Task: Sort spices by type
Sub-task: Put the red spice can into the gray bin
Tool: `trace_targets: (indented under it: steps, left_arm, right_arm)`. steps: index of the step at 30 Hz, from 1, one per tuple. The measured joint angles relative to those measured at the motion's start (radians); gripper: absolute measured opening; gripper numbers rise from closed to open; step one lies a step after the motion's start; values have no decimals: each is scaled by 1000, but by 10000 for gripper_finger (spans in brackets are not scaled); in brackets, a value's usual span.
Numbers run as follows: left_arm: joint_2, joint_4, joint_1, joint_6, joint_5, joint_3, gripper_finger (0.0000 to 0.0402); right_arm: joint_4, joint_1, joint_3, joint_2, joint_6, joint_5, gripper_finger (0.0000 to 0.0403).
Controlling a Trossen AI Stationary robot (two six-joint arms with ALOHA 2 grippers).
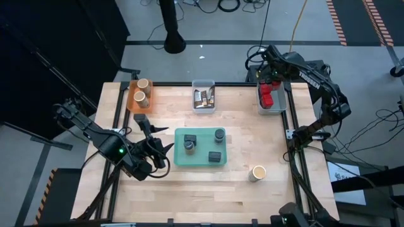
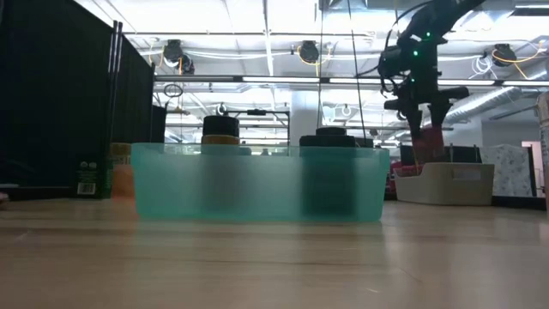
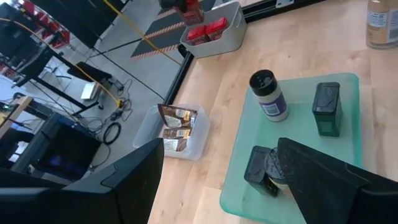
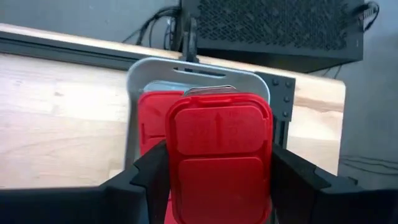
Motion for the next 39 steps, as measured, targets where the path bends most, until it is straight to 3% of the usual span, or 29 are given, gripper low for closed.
trace_targets:
  steps: [6,11,16,21,27,39]
  left_arm:
    - [0,0,1,1,4,0,313]
    - [0,1,1,1,4,0,313]
    - [0,-3,1,9,4,0,313]
    - [0,-3,1,8,4,0,313]
    - [0,-4,1,11,4,0,313]
    - [0,-4,1,8,4,0,313]
  right_arm:
    - [119,63,2,-84,14,97,190]
    - [-100,55,-1,-63,89,120,190]
    - [-160,82,-24,-17,139,138,190]
    - [-76,94,-109,-9,150,96,190]
    - [-6,91,-210,-9,142,122,190]
    - [80,92,-234,-8,147,96,190]
